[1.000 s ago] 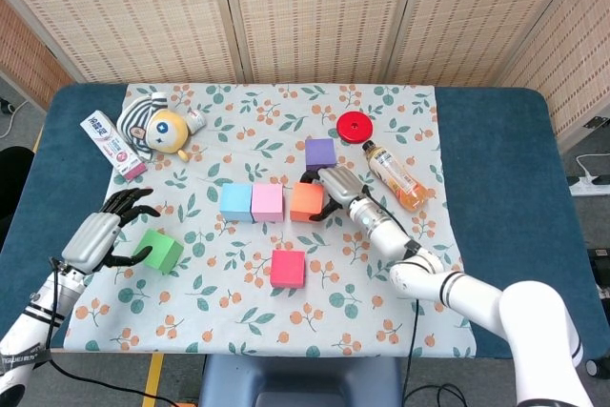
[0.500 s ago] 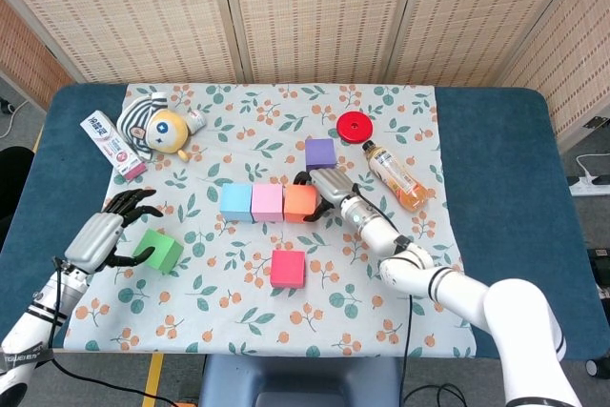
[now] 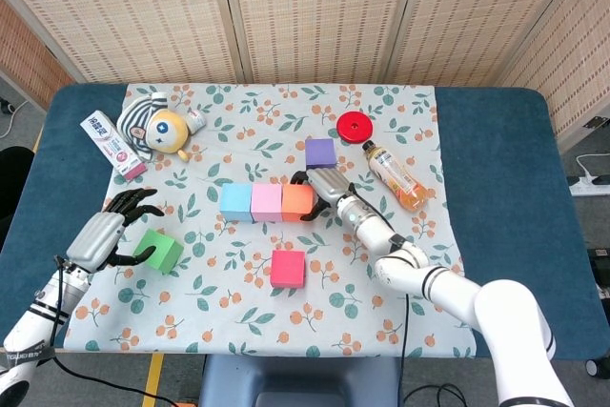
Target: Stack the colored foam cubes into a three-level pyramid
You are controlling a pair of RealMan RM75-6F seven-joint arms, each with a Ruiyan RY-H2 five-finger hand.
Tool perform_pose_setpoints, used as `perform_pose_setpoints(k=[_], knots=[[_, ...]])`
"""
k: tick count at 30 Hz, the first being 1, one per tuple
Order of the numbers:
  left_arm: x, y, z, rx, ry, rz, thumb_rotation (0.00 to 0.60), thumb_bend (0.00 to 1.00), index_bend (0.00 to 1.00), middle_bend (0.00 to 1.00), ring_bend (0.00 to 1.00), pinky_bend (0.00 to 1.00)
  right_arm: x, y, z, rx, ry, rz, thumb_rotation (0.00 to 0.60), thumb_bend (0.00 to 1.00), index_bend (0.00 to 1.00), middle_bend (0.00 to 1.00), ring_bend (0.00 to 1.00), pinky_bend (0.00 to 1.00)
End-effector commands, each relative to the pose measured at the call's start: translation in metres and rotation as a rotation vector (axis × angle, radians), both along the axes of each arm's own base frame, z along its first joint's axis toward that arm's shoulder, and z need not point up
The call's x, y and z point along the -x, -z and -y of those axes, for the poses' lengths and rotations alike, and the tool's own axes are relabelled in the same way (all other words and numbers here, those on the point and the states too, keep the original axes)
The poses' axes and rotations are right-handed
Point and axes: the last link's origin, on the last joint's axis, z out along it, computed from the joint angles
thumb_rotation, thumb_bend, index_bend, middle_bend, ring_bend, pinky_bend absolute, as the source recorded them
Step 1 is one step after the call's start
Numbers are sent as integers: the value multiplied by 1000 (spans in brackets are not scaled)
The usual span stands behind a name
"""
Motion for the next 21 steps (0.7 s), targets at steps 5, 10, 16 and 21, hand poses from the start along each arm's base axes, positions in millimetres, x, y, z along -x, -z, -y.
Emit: perform_pose_setpoints(k=[5,10,16,21], knots=[[2,1,0,3,-3,1,600,320,298,60,0,45,-2,3,0,-3,-4,-1,600,41,329,322,194,260],[3,1,-1,2,-3,1,600,319,297,60,0,46,-2,3,0,1,-7,2,600,41,327,322,194,258],[3,1,-1,2,-2,1,600,319,299,60,0,46,-3,1,1,5,-3,18,600,41,327,322,194,257],[3,2,-1,6,-3,2,600,319,299,60,0,45,-3,3,1,2,-2,12,600,41,322,322,194,256]])
